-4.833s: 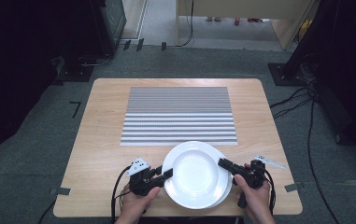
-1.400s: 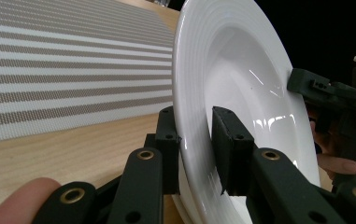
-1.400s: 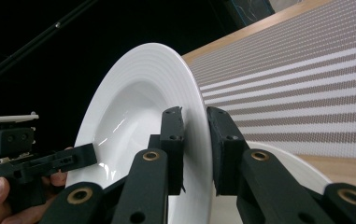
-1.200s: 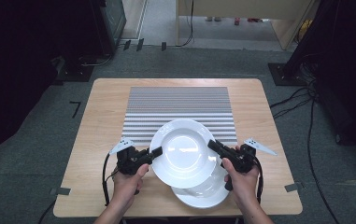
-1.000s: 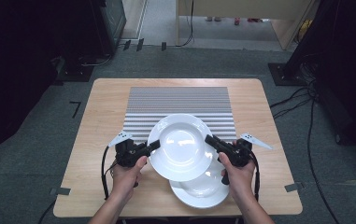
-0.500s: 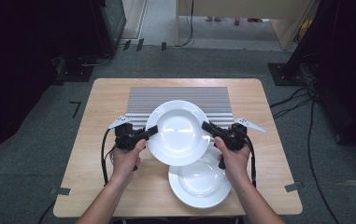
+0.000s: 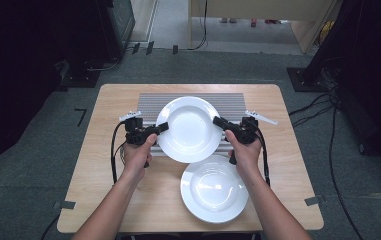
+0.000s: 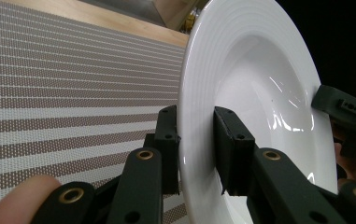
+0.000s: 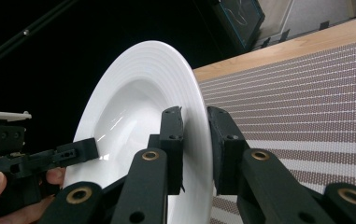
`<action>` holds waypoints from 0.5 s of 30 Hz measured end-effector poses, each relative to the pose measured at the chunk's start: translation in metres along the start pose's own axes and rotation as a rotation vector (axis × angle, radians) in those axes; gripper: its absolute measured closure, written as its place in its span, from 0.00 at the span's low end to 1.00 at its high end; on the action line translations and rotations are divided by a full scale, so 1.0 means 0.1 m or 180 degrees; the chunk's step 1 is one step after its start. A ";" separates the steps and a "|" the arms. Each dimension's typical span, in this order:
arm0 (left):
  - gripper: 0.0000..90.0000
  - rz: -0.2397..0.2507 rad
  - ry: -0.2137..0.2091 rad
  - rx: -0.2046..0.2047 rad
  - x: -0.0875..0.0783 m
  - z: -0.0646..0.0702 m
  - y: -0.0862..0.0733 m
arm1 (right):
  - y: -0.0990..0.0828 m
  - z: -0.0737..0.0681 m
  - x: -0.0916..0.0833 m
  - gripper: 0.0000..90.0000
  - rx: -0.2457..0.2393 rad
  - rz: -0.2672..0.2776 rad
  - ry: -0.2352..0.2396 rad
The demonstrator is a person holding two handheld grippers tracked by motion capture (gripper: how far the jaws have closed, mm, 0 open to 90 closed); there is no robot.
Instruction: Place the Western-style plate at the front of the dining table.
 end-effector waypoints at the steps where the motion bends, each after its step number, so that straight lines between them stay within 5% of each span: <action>1: 0.81 -0.0013 0.0020 -0.0034 0.03 -0.03 0.00 | 0.00 0.02 0.02 0.87 0.0011 -0.0009 -0.0006; 15: 0.82 -0.0208 0.0298 -0.0339 0.41 -0.32 -0.01 | -0.08 0.37 0.49 0.86 0.0243 -0.0097 -0.0298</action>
Point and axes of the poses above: each handheld gripper's, and its own axes: x roughly forward along the jaws, y roughly out of its top, z roughly to its right, the point moved 2 cm from there along x, roughly forward along the jaws, and after that the axes turned 15 degrees about z, right-handed, at the moved point
